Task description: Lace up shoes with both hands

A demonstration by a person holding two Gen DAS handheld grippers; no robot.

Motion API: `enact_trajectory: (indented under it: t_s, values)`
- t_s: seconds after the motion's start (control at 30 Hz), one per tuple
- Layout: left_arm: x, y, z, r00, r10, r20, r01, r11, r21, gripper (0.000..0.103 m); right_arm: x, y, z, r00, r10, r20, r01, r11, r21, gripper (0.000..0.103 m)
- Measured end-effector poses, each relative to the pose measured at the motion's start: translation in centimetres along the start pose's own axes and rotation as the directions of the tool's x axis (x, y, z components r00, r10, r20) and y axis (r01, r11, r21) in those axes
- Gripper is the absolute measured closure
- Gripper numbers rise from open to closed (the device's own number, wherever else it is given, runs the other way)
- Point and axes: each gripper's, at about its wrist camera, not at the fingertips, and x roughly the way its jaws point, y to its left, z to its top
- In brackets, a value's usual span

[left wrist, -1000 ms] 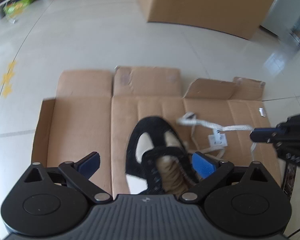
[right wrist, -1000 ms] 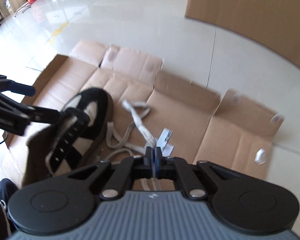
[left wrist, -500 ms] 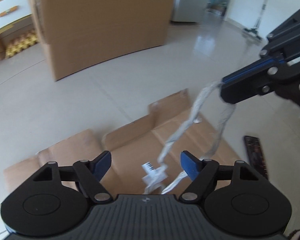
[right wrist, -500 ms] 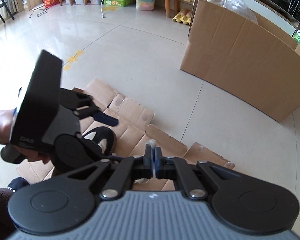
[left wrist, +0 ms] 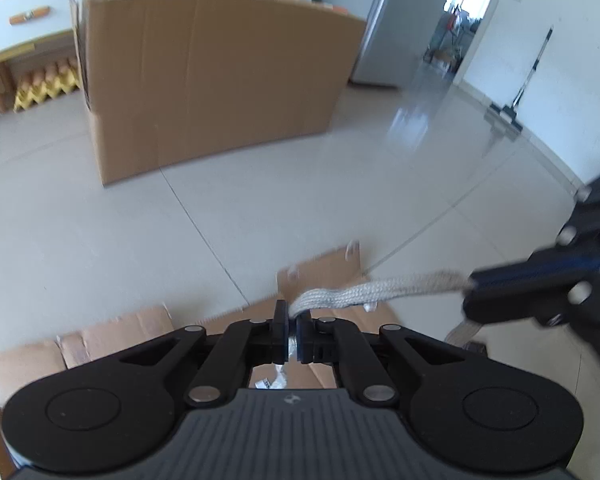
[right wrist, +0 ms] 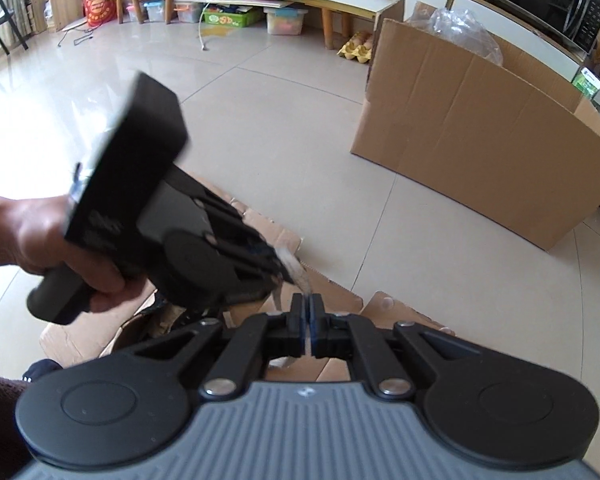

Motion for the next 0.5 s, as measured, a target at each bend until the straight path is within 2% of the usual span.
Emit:
enact_trajectory:
  t_s: [0.17, 0.33, 0.5]
  values:
    - [-3.5, -1.4, 3.1, 0.999, 0.036, 0.033, -0.037, 0.998, 0.042, 0.101, -0.8, 0.8, 0.3, 0.998, 0.000, 0.065, -0.001, 1.000, 0.024, 0.092]
    - [-7.0, -2.1, 5.2, 0.996, 0.069, 0.054, -0.073, 0.995, 0.072, 0.101, -2.3, 2.0, 1.1, 0.991, -0.005, 0.137, -0.001, 0.999, 0.048, 0.073]
    - [-10.2, -2.3, 6.5, 0.995, 0.076, 0.063, -0.080, 0.995, 0.063, 0.101, -3.6, 2.9, 1.7, 0.981, -0.030, 0.193, 0.018, 0.998, 0.066, 0.074]
